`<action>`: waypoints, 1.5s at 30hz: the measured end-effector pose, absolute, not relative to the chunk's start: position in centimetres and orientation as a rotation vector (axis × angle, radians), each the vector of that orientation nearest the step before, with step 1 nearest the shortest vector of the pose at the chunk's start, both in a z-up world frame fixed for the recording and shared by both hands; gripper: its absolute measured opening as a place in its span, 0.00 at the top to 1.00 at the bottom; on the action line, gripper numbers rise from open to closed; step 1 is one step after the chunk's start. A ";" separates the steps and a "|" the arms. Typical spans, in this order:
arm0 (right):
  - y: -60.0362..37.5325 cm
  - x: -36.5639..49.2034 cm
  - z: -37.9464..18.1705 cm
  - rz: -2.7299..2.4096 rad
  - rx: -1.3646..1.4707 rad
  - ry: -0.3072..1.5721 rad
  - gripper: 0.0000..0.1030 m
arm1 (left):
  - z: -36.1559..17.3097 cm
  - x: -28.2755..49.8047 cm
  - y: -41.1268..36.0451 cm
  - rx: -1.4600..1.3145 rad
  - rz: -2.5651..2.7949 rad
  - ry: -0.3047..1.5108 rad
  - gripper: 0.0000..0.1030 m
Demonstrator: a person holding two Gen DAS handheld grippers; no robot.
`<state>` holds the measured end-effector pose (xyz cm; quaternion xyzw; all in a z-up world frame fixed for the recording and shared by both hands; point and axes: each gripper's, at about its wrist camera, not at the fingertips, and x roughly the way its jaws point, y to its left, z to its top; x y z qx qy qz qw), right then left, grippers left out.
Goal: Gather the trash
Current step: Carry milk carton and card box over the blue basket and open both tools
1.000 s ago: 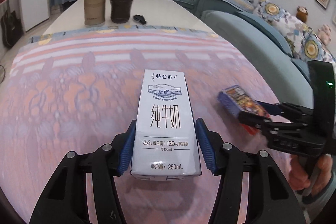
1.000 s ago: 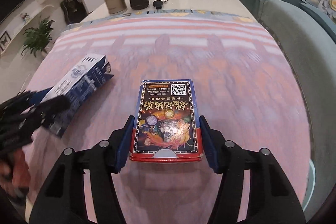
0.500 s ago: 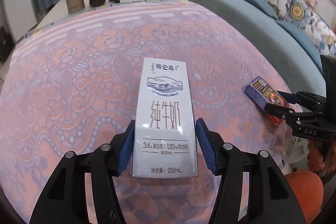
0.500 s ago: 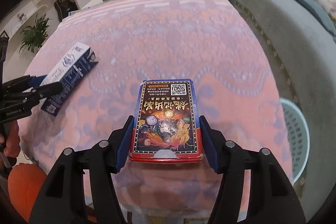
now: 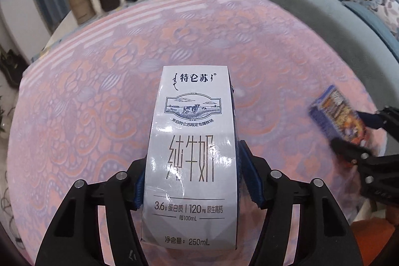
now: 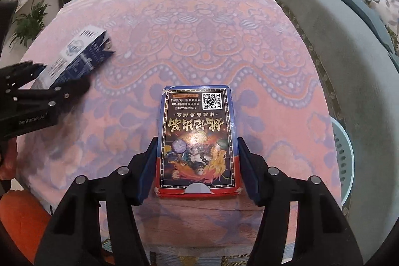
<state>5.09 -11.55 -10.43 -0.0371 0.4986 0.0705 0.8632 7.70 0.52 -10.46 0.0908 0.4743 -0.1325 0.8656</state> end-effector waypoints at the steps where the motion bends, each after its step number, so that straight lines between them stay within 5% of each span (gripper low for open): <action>1: -11.8 5.0 -10.4 0.150 -0.064 1.039 0.46 | -10.1 7.6 0.0 0.200 -0.286 0.974 0.42; 16: -28.0 0.7 -3.6 -0.074 0.237 0.755 0.46 | 0.2 7.0 -15.5 0.155 -0.609 0.713 0.42; 34: -43.3 1.5 -18.4 -0.398 0.615 1.056 0.45 | -11.7 10.6 -29.0 0.169 -0.802 1.015 0.40; 37: -43.5 1.7 -18.7 -0.407 0.641 1.037 0.44 | -12.0 10.8 -28.5 0.177 -0.787 0.998 0.29; 45: -41.7 0.4 -15.5 -0.387 0.586 0.952 0.44 | -9.7 10.2 -26.5 0.139 -0.765 0.952 0.29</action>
